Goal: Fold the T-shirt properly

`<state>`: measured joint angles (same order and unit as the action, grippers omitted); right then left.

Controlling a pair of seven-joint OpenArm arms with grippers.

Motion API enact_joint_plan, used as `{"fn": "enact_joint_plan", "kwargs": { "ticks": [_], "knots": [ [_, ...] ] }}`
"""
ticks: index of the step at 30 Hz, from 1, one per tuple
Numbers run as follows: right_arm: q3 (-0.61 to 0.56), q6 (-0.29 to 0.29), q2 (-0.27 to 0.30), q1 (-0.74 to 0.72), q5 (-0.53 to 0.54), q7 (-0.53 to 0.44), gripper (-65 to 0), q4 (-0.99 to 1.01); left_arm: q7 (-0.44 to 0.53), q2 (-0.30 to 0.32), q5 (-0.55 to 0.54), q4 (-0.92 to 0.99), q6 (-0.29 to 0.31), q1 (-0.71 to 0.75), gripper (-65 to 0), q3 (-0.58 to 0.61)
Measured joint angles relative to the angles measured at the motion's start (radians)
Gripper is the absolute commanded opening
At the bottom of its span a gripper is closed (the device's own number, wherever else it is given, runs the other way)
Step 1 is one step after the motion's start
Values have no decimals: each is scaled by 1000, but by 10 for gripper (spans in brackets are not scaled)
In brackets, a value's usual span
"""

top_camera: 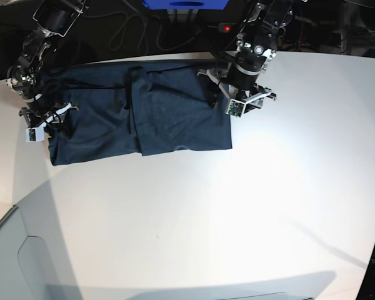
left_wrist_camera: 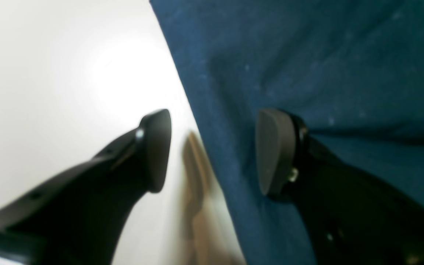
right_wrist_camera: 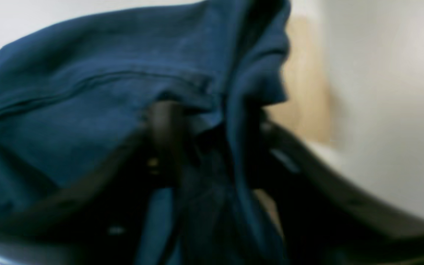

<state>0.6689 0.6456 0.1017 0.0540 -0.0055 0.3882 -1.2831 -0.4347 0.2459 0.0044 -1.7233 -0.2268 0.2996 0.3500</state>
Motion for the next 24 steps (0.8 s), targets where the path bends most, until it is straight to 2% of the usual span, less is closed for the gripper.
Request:
{"fn": "enact_joint_plan", "kwargs": {
  "ticks": [3,12,18,24],
  "knots": [
    [0,0,0,0,11,6,-650,3,9,0,0,0,0,8,-299,-1],
    [-4,2,-2,3,4,31,-650,-27,13,0,0,0,0,19,-299,-1],
    [-19,3,-22,54,-51,92,-650,-199,15,-2,0,0,0,24,-299,-1],
    [-144,4,-55,115,-45,80,-650,-421,21,-2,0,-1,0,33,-299,-2]
  ]
}}
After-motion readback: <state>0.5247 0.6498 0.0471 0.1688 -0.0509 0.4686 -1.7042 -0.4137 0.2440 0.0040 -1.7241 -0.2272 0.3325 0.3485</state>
